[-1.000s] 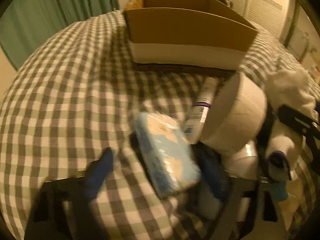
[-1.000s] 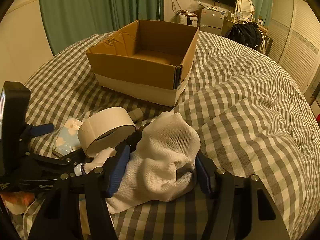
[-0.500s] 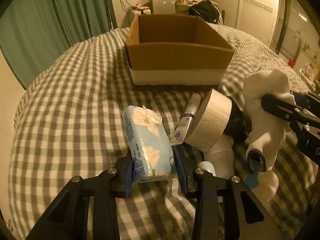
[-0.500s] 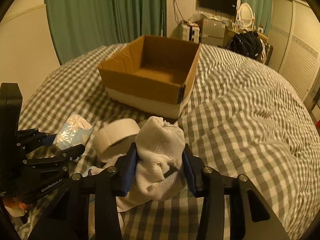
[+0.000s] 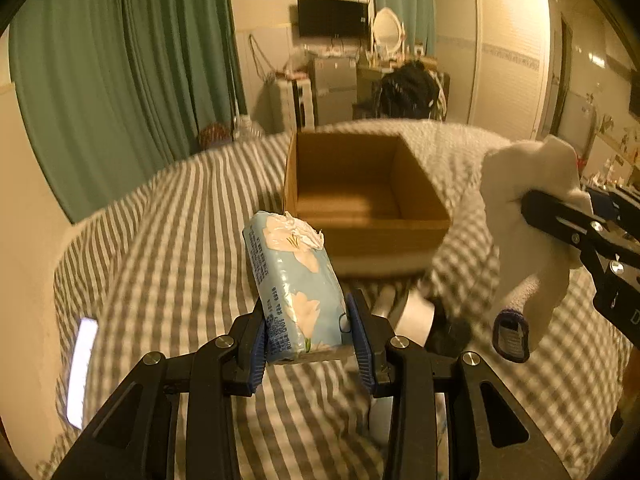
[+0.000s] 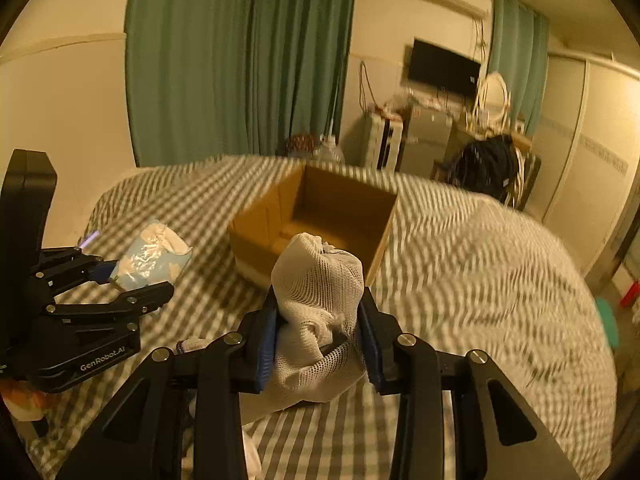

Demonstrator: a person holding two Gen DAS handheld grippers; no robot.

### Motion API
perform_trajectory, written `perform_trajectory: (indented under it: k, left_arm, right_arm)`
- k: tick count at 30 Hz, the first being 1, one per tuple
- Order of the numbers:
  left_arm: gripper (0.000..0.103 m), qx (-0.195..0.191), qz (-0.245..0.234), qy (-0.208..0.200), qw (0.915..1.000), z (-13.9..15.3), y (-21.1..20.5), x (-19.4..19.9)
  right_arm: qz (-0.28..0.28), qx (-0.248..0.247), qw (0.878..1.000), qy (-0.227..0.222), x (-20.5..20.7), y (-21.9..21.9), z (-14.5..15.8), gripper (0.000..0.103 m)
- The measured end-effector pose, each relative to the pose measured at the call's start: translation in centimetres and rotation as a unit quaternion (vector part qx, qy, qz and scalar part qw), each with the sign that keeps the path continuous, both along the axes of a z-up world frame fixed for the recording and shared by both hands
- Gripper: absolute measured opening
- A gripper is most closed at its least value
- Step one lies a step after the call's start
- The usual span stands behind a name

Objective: Organize objects
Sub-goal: 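Lower the tissue pack and socks into the box and open both tools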

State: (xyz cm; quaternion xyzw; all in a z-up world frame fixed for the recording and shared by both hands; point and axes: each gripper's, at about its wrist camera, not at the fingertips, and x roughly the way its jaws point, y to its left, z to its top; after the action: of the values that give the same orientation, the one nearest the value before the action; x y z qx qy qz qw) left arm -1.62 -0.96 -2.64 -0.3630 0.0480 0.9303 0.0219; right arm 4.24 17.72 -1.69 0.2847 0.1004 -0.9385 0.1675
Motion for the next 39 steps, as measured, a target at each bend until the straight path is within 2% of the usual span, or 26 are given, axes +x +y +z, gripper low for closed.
perform_trajectory:
  k: [4,9,15,19,22,26,28,30,34,35,37,38,39]
  left_arm:
    - [0.037,0.005,-0.005,0.025,0.9997,2.2,0.1,-2.5]
    - [0.037,0.025,-0.011,0.044,0.9987,4.5,-0.1,-6.5]
    - [0.037,0.040,-0.013,0.051,0.9978,5.5,-0.6,-13.3]
    - [0.037,0.053,-0.029,0.028,0.9978,3.6,-0.8,-18.6]
    - [0.037,0.042,-0.038,0.002,0.9984,0.9,-0.5,-21.6]
    - [0.037,0.039,-0.056,-0.038,0.9969,-2.6,-0.4,-23.1]
    - [0.037,0.024,-0.060,-0.045,0.9969,-3.6,0.0,-23.4]
    - [0.037,0.024,-0.066,-0.052,0.9962,-4.5,0.5,-23.6]
    - [0.039,0.023,-0.073,-0.060,0.9953,-5.5,1.2,-23.4]
    - [0.043,0.022,-0.074,-0.061,0.9952,-5.5,1.4,-23.3]
    - [0.051,0.024,-0.076,-0.060,0.9950,-5.7,1.7,-22.7]
    - [0.061,0.025,-0.077,-0.060,0.9949,-5.7,1.9,-22.7]
    - [0.072,0.025,-0.077,-0.057,0.9951,-5.6,2.0,-22.2]
  right_arm:
    - [0.007,0.011,0.998,0.054,-1.1,-1.1,3.4,0.035]
    - [0.012,0.009,0.996,0.090,-4.1,-1.9,6.2,0.035]
    - [0.005,0.006,0.996,0.084,-11.3,-2.5,6.7,0.035]
    - [0.007,0.003,0.998,0.057,-16.8,-3.1,5.5,0.035]
    - [0.007,0.010,0.999,0.040,-20.0,-3.8,3.7,0.035]
    - [0.005,0.016,1.000,0.006,-24.1,-4.2,-0.3,0.035]
    - [0.004,0.018,1.000,-0.010,-25.1,-4.0,-2.6,0.035]
    - [0.005,0.010,0.999,-0.041,-26.1,-3.5,-4.8,0.035]
    - [0.009,-0.011,0.998,-0.069,-26.3,-2.2,-6.2,0.039]
    - [0.013,-0.016,0.997,-0.070,-26.3,-2.0,-6.1,0.040]
    - [0.016,-0.028,0.998,-0.063,-25.5,-1.7,-5.7,0.048]
    - [0.016,-0.030,0.998,-0.060,-25.3,-1.6,-5.4,0.050]
    - [0.014,-0.033,0.998,-0.055,-25.1,-1.4,-5.1,0.059]
